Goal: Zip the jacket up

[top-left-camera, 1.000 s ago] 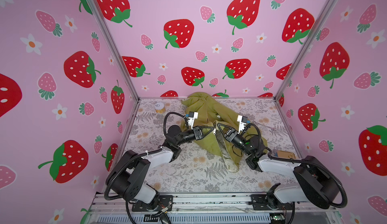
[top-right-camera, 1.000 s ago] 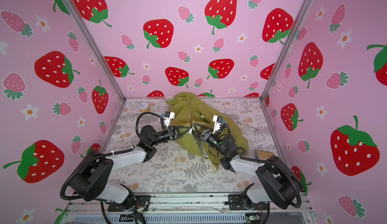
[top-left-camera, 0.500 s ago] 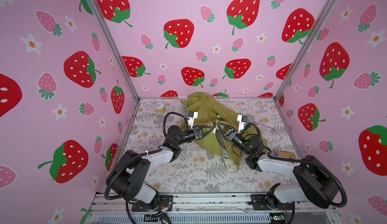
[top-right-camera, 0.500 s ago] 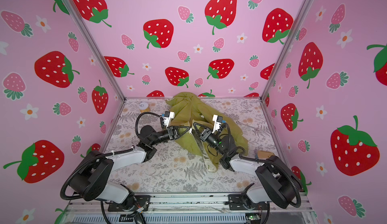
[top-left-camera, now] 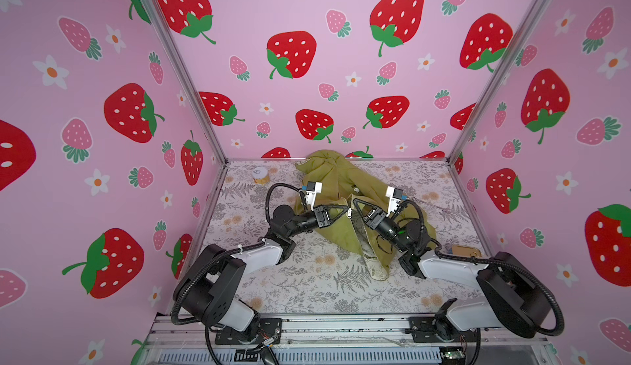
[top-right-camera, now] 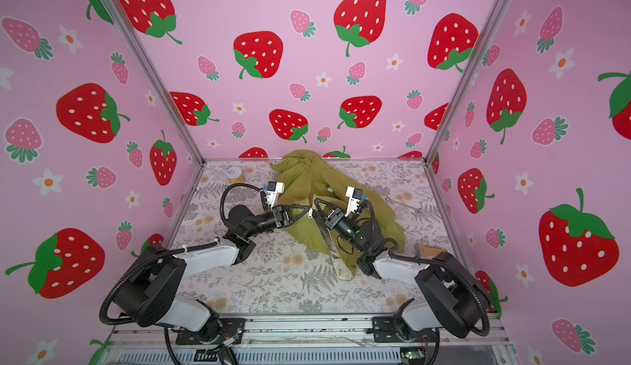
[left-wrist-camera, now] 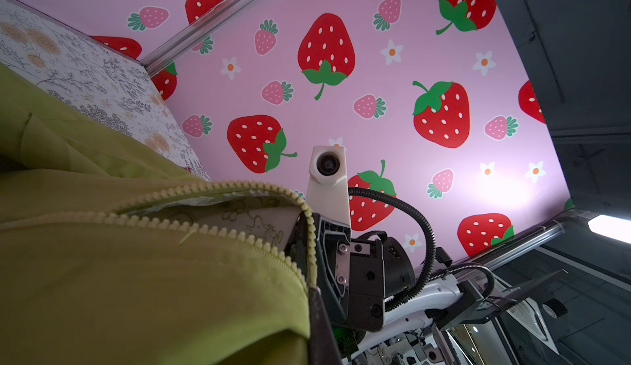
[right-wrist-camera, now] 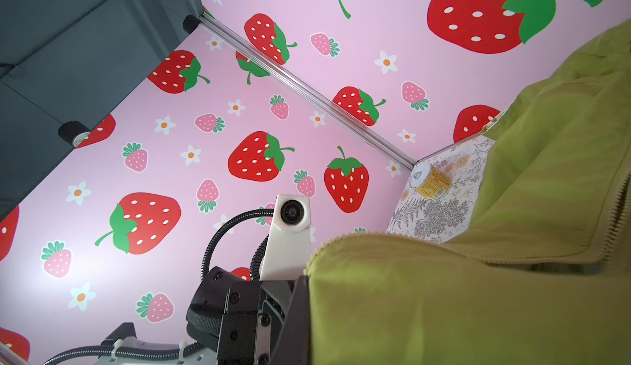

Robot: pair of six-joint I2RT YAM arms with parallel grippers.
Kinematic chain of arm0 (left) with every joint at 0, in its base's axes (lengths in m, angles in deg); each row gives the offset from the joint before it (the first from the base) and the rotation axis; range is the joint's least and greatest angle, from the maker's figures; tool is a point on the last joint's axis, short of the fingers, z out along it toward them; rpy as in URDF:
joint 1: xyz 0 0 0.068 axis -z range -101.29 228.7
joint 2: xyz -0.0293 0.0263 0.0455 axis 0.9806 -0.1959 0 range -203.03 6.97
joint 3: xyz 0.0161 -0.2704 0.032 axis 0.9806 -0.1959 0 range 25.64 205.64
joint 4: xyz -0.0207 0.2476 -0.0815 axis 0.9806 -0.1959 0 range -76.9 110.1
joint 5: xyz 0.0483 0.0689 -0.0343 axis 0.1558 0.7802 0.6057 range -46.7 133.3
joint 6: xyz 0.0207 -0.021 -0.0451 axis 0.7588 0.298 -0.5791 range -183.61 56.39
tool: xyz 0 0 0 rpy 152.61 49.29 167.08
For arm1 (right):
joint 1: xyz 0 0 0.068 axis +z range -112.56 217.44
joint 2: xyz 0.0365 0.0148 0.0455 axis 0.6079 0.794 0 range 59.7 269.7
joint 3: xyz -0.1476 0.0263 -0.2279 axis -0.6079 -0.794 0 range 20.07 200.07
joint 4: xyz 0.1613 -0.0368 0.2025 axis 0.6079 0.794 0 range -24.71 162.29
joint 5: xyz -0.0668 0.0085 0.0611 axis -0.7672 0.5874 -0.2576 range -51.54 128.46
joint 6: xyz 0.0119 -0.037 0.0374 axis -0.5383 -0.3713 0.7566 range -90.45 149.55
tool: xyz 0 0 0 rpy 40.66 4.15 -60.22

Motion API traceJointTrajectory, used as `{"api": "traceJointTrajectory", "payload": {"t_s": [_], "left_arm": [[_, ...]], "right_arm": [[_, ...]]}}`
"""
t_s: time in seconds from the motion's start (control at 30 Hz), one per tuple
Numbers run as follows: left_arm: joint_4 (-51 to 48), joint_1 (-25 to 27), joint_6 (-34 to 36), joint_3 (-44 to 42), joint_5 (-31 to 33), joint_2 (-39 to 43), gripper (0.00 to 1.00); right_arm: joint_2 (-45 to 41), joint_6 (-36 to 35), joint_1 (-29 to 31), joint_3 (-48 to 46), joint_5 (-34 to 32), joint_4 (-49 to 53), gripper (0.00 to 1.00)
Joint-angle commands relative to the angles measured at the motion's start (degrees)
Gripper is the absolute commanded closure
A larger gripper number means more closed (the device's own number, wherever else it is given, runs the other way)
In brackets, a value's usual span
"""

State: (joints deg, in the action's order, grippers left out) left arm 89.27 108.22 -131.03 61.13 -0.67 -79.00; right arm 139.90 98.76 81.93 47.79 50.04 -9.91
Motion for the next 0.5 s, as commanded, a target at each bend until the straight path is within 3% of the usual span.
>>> {"api": "traceJointTrajectory", "payload": {"t_s": [0.0, 0.47], "left_arm": [[4.18, 0.01, -0.86, 0.01, -0.77, 0.00, 1.00], [5.50, -0.03, -1.48, 0.19, -0.24, -0.56, 1.00]], "right_arm": [[-0.63, 0.57, 0.45, 0.92, -1.41, -3.24, 1.00], [-0.88, 0.23, 0.74, 0.75, -1.72, -2.08, 1.00]]}}
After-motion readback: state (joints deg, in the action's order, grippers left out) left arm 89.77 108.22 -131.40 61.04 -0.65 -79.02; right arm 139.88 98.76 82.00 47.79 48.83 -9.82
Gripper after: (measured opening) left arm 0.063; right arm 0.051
